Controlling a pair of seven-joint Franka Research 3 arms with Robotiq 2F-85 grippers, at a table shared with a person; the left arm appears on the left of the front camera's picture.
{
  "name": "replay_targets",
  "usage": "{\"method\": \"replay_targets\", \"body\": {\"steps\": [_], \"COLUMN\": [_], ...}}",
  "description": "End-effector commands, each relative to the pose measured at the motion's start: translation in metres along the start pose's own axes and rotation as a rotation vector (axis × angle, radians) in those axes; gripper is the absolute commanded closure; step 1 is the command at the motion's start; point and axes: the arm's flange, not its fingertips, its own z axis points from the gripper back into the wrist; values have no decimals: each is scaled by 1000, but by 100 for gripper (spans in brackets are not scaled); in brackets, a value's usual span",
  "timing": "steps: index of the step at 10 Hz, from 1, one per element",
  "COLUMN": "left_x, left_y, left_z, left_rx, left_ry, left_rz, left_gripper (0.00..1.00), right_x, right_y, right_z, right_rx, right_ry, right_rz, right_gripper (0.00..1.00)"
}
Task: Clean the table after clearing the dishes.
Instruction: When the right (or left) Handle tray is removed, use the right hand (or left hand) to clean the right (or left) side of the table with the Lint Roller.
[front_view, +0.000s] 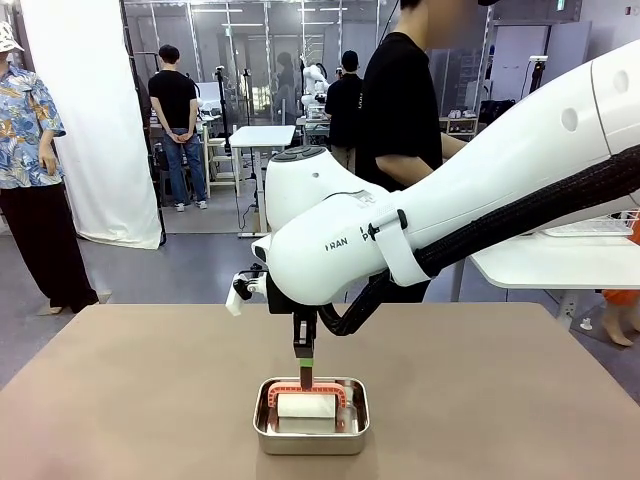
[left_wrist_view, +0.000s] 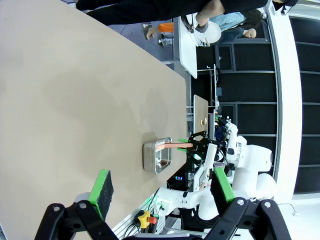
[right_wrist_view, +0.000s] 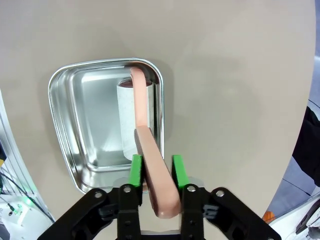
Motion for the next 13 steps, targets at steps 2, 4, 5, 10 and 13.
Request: {"method": "replay_targets", "body": {"steps": [2,4,5,10,13], "left_x": [-1,-1,-1,-1,-1], "left_y": [-1,-1,-1,-1,-1], "left_z": [3,3,3,3,3], "left_rx": [-1,-1,-1,-1,-1], "left_ry": [-4,-4,-4,-4,-4], "left_rz": [-2,-2,-2,-2,-2], "left_gripper": [0,0,0,0,0], "right_x": [4,3,3,-3,-11], "right_y": [2,2,2,-1,-5], "right_z": [0,1,1,47,89], "right_rx": [-8,-17,-14,-8,-18], "right_ry": [4,12,13,23,16], "right_rz": [-29,-33,-35,-33,-42], "right_gripper": [100,100,96,100,100]}}
